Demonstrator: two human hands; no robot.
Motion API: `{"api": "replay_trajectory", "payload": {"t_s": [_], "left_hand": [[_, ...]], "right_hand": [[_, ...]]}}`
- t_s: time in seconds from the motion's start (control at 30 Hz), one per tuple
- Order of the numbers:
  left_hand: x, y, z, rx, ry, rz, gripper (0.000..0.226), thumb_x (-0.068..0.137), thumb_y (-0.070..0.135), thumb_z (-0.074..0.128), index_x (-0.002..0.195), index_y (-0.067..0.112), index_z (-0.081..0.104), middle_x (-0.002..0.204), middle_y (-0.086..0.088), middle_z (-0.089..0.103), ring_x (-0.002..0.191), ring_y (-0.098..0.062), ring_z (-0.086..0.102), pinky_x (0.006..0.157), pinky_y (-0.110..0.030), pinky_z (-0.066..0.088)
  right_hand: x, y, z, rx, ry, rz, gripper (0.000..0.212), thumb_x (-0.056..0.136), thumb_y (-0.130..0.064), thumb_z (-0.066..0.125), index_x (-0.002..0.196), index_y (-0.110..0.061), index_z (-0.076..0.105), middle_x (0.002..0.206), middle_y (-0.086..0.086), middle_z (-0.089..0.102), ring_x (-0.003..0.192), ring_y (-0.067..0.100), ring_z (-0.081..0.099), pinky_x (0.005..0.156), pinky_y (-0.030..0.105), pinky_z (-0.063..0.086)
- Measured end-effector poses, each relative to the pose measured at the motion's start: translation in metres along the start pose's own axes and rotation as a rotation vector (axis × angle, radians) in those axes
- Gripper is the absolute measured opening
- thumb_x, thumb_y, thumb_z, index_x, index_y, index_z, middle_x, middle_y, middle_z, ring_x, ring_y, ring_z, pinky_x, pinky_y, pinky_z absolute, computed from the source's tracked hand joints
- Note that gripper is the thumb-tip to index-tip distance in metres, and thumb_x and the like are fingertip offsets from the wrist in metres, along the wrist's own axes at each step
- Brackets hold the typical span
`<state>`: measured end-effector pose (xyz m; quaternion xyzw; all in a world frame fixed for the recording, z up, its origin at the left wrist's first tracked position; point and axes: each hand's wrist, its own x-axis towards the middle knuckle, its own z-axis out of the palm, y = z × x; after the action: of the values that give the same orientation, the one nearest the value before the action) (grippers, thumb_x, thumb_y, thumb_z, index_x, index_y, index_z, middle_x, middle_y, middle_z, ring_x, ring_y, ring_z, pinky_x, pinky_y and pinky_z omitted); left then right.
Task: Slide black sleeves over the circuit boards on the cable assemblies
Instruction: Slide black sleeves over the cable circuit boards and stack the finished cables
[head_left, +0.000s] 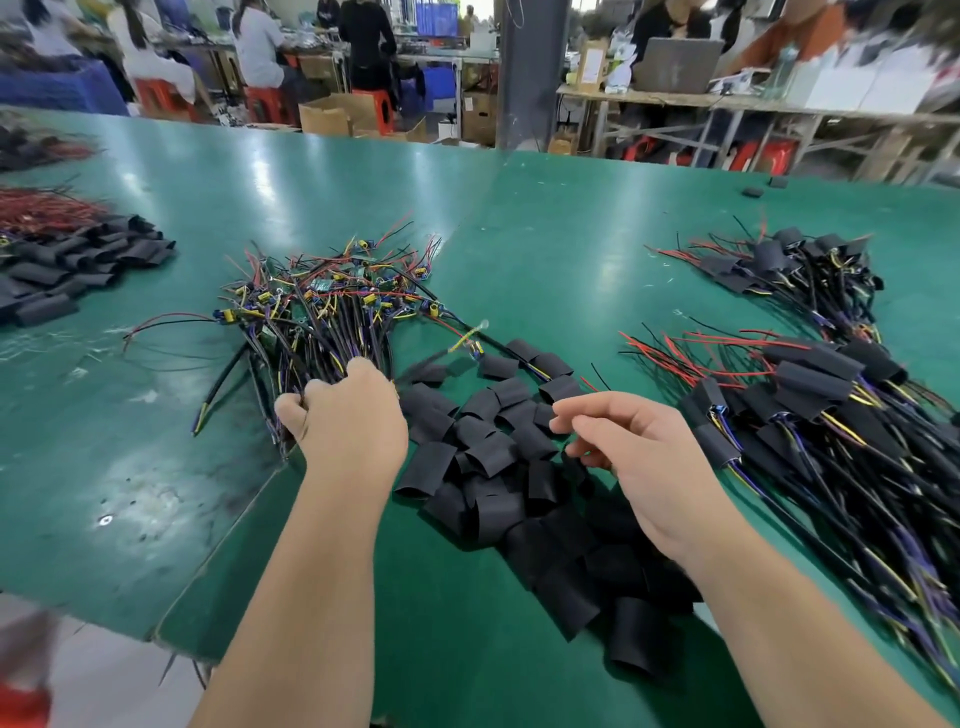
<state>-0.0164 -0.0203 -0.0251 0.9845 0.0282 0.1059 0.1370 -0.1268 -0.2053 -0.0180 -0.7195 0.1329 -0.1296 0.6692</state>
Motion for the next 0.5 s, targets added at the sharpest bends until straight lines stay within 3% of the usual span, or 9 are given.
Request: {"api": "replay_trajectory", "payload": {"t_s": [0.13,0.23,0.3,0.4,0.5], "left_hand": [[0.000,0.001,-0.006,-0.371,0.360,0.085,0.026,0.087,-0.001,0.040,0.101,0.020,0.046,0.076,0.011,0.061,0.085,-0.014,0.042,0.074,-0.030,0.012],[-0.001,0.002,-0.013,-0.507,0.493,0.216,0.021,0.093,0.005,0.036,0.102,0.018,0.048,0.069,0.016,0.058,0.083,-0.012,0.045,0.074,-0.027,0.010],[-0.004,0.005,-0.013,-0.544,0.440,0.359,0.022,0.093,0.006,0.032,0.102,0.017,0.049,0.072,0.014,0.061,0.082,-0.016,0.053,0.075,-0.027,0.012],[-0.011,0.015,-0.012,-0.580,0.298,0.528,0.026,0.093,0.011,0.024,0.097,0.018,0.048,0.075,0.010,0.064,0.068,-0.017,0.055,0.076,-0.027,0.015],[-0.016,0.020,-0.009,-0.541,0.208,0.614,0.026,0.092,0.010,0.020,0.092,0.019,0.044,0.075,0.011,0.061,0.062,-0.013,0.051,0.079,-0.027,0.016]], "right_hand": [[-0.001,-0.002,0.000,0.100,0.034,-0.005,0.036,0.090,0.010,0.049,0.078,-0.015,0.073,0.074,0.004,0.073,0.058,0.011,0.057,0.061,0.022,0.046],[-0.001,-0.005,-0.002,0.190,0.018,0.003,0.031,0.089,0.012,0.050,0.085,-0.009,0.072,0.076,0.006,0.072,0.060,0.014,0.056,0.062,0.022,0.045],[-0.003,-0.009,-0.003,0.367,-0.079,0.026,0.027,0.083,0.010,0.057,0.099,-0.007,0.070,0.086,0.008,0.073,0.064,0.014,0.057,0.061,0.019,0.045],[-0.003,-0.014,-0.007,0.699,-0.196,0.036,0.056,0.069,-0.002,0.062,0.123,-0.016,0.060,0.106,0.008,0.071,0.070,0.013,0.064,0.060,0.016,0.048],[0.001,-0.019,-0.014,0.833,-0.152,-0.031,0.053,0.071,-0.003,0.059,0.119,-0.024,0.062,0.093,0.006,0.070,0.073,0.013,0.067,0.060,0.015,0.050]]}}
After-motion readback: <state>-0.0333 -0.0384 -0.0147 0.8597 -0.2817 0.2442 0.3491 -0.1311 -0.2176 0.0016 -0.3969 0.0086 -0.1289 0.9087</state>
